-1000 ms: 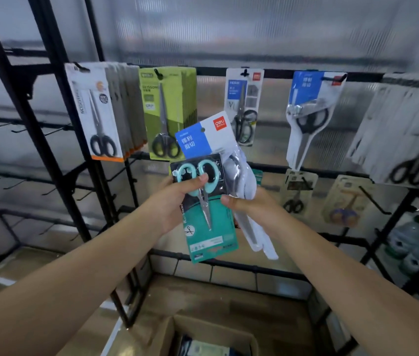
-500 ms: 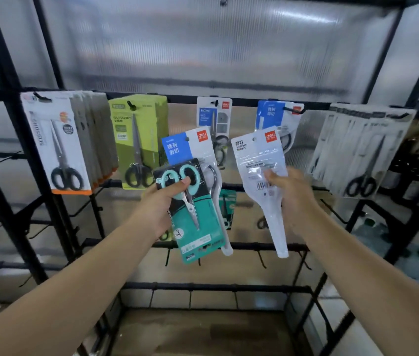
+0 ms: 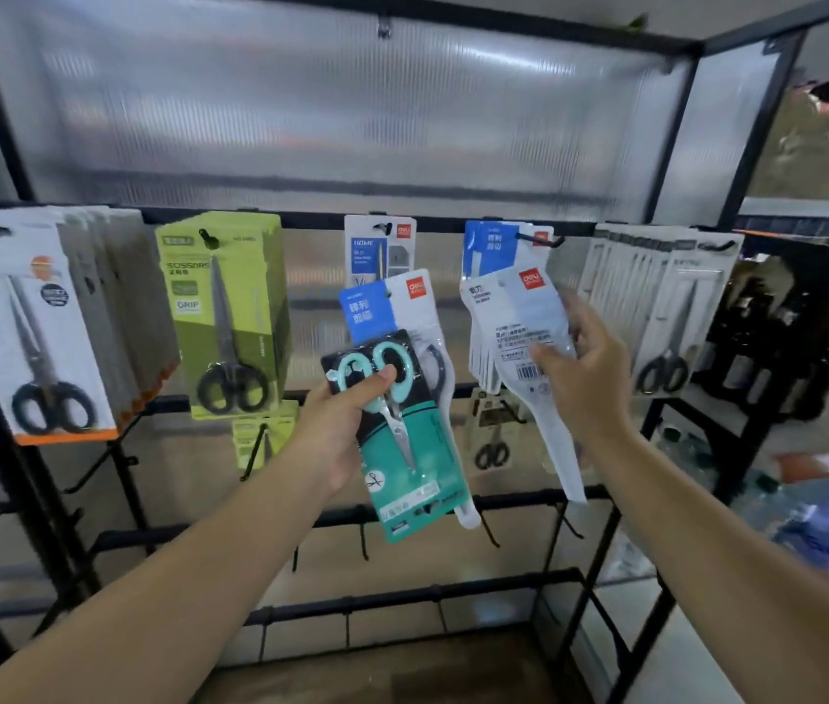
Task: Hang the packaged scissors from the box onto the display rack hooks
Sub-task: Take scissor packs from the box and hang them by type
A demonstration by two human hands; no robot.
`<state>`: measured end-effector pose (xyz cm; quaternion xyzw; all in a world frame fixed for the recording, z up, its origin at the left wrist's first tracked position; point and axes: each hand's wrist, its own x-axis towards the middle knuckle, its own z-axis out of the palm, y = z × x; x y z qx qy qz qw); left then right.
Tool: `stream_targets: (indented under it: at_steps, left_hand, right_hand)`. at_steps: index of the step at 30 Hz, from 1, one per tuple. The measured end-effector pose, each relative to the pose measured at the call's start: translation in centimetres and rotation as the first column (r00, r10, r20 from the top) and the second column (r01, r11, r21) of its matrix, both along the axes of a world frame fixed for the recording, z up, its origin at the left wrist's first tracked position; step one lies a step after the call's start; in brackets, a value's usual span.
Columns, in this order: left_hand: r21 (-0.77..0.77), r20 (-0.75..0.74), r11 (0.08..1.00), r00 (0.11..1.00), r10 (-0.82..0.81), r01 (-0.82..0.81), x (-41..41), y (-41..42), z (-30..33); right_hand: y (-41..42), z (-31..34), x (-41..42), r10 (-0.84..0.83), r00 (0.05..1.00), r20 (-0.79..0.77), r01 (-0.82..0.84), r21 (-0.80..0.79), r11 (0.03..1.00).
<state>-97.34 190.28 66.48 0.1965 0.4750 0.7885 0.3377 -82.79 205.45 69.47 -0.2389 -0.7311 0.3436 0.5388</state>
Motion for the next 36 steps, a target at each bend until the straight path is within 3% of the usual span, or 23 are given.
stream_targets:
  at_steps: [3,8,14,21,26,31,36]
  left_hand:
    - [0.020,-0.019,0.998,0.998,-0.059,0.059,1.5,1.8,0.3]
    - [0.085,-0.023,0.985,0.989,-0.148,0.149,2.4,3.9,1.5]
    - [0.102,0.015,0.987,0.991,-0.129,0.127,2.2,5.5,1.6]
    - [0.120,-0.040,0.985,0.992,-0.117,0.121,2.2,6.7,2.0]
    - [0.051,-0.079,0.997,0.995,-0.056,0.060,2.4,7.4,2.5]
    - [0.048,-0.100,0.999,0.995,-0.018,0.023,2.1,7.4,1.9]
    - [0.005,-0.077,0.998,0.995,0.058,-0.058,2.0,6.9,1.6]
  right_hand:
    - [-1.3,-0.5,-0.8,0.056,0.998,0.014,-0.057,0.044,0.997]
    - [-1.4,-0.4,-1.6,0.299,0.954,0.013,-0.299,-0.005,0.954]
    - [0.8,0.8,-1.7,0.410,0.900,0.149,-0.407,-0.050,0.912]
    - [4.4,1.3,-1.4,0.566,0.823,-0.051,-0.562,-0.215,0.799]
    - [6.7,1.6,-1.6,0.372,0.925,-0.074,-0.377,-0.062,0.924]
    - [7.5,1.8,-1.9,0.269,0.963,0.003,-0.268,0.108,0.957]
    - [8.0,0.9,-1.4,0.161,0.984,-0.072,-0.135,0.277,0.951]
